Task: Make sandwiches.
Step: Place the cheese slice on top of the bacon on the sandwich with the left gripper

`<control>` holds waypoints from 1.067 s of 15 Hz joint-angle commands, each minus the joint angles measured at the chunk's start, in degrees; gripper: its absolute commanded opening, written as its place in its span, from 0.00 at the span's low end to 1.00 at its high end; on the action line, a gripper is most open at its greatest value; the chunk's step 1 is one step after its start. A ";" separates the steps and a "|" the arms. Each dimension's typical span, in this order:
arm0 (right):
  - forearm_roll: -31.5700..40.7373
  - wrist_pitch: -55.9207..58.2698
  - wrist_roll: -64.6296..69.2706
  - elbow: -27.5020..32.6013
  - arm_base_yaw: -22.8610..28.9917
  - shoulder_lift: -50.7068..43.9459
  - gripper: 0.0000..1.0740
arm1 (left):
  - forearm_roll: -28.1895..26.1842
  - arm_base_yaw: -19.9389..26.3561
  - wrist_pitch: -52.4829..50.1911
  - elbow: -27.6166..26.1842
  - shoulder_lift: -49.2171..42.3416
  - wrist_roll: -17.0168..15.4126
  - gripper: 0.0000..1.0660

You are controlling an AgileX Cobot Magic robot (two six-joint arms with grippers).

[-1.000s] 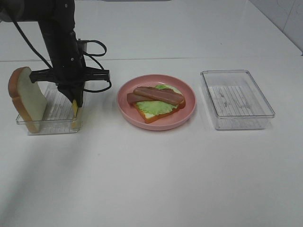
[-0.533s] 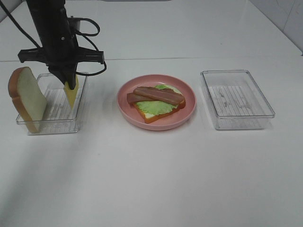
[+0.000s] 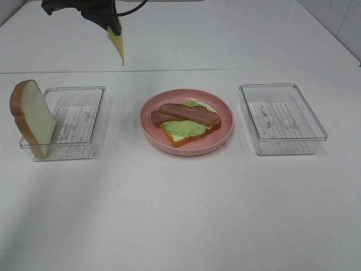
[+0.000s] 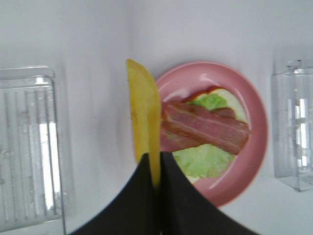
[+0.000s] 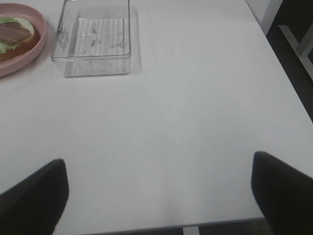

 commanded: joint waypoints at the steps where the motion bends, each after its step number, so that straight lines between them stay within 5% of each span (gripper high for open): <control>1: -0.29 -0.63 -0.80 0.11 -0.29 -1.72 0.91 | -6.99 -2.35 1.60 -0.92 0.17 2.46 0.00; 7: -0.29 -0.63 -0.80 0.11 -0.29 -1.72 0.91 | -16.04 -8.08 -4.01 -0.92 4.64 7.85 0.00; 11: -0.29 -0.63 -0.80 0.11 -0.29 -1.72 0.91 | -28.48 -8.54 -6.25 -0.92 10.66 12.32 0.00; 16: -0.23 -0.63 -0.74 0.11 -0.29 -1.72 0.91 | -29.05 -8.19 -7.28 -0.92 17.42 14.27 0.00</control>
